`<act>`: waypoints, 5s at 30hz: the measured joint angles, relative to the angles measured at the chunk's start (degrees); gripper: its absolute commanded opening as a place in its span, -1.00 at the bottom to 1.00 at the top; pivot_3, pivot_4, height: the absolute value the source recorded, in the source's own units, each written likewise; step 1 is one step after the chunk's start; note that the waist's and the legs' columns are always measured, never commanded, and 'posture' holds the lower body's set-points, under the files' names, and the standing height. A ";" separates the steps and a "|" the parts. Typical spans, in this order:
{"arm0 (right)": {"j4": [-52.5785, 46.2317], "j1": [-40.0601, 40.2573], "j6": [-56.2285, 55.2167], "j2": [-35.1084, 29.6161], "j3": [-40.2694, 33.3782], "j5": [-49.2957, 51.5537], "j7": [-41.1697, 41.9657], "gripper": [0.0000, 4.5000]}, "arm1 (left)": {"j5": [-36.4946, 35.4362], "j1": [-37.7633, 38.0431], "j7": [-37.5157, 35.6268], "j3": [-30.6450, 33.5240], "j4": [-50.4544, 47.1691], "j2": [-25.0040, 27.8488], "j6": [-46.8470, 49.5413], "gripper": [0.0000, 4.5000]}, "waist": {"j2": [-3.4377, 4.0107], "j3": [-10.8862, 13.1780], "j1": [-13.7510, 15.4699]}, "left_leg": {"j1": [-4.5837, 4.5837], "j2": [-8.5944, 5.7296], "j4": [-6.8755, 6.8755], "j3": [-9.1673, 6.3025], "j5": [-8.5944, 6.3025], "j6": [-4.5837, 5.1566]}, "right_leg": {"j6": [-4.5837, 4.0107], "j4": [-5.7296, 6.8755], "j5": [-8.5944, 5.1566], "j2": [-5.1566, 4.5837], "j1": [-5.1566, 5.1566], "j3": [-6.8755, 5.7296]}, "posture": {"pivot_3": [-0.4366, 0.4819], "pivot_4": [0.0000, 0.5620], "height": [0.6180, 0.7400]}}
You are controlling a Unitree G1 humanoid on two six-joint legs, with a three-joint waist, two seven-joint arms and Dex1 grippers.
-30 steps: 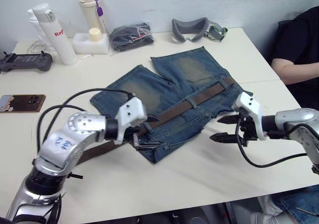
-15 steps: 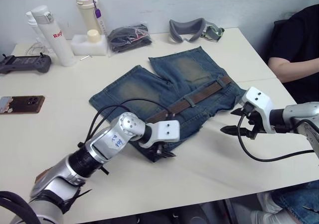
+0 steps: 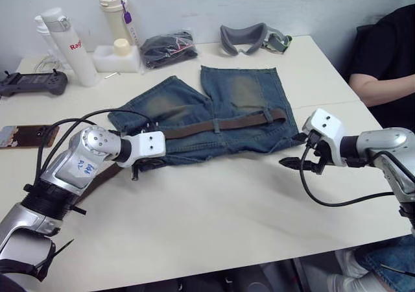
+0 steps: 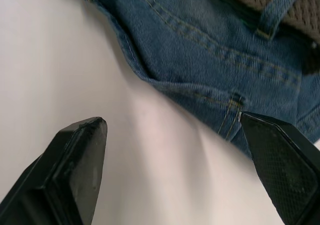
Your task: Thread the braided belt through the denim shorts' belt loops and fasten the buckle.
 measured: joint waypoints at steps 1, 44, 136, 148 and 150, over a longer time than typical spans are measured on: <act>-0.18 -0.01 -0.38 0.62 0.78 -0.41 0.18 1.00 | 1.72 -0.50 1.61 0.15 2.64 0.01 -3.66 -0.98 | 0.00 0.00 0.00 | 0.00 0.00 0.02 0.01 0.00 0.00 | 0.00 0.04 0.00 0.00 -0.01 0.01 | -0.05 -0.47 0.83; 44.59 -28.79 0.14 23.71 -8.30 2.06 -5.54 1.00 | -25.66 -1.71 5.69 36.16 6.48 -3.93 41.54 0.99 | -0.18 0.37 -1.99 | -0.29 0.05 0.16 0.51 0.05 -0.12 | -0.05 0.94 -0.05 0.12 -0.86 0.01 | -0.05 -0.47 0.83; 54.76 -26.72 -21.35 39.70 -11.55 -5.86 4.14 -0.89 | -24.51 15.07 16.86 43.91 9.36 0.35 36.54 -0.71 | -0.28 0.36 -4.82 | -0.24 0.08 0.12 0.66 0.05 -0.21 | -0.04 1.16 -0.13 0.05 -0.97 0.00 | -0.05 -0.47 0.83; 54.59 -26.66 -21.03 39.70 -11.50 -5.85 4.14 -0.89 | -19.59 14.67 17.22 39.77 9.27 -0.42 25.69 -1.00 | -0.28 0.36 -4.82 | -0.24 0.07 0.14 0.66 0.05 -0.22 | -0.04 1.16 -0.13 0.06 -0.97 0.01 | -0.05 -0.47 0.83; 54.00 -26.45 -20.99 39.69 -11.43 -5.85 4.14 -0.89 | -15.14 14.17 18.14 37.53 11.72 -0.27 15.36 -1.00 | -0.28 0.36 -4.82 | -0.24 0.07 0.12 0.67 0.05 -0.22 | -0.04 1.14 -0.13 0.06 -0.97 0.01 | -0.05 -0.47 0.83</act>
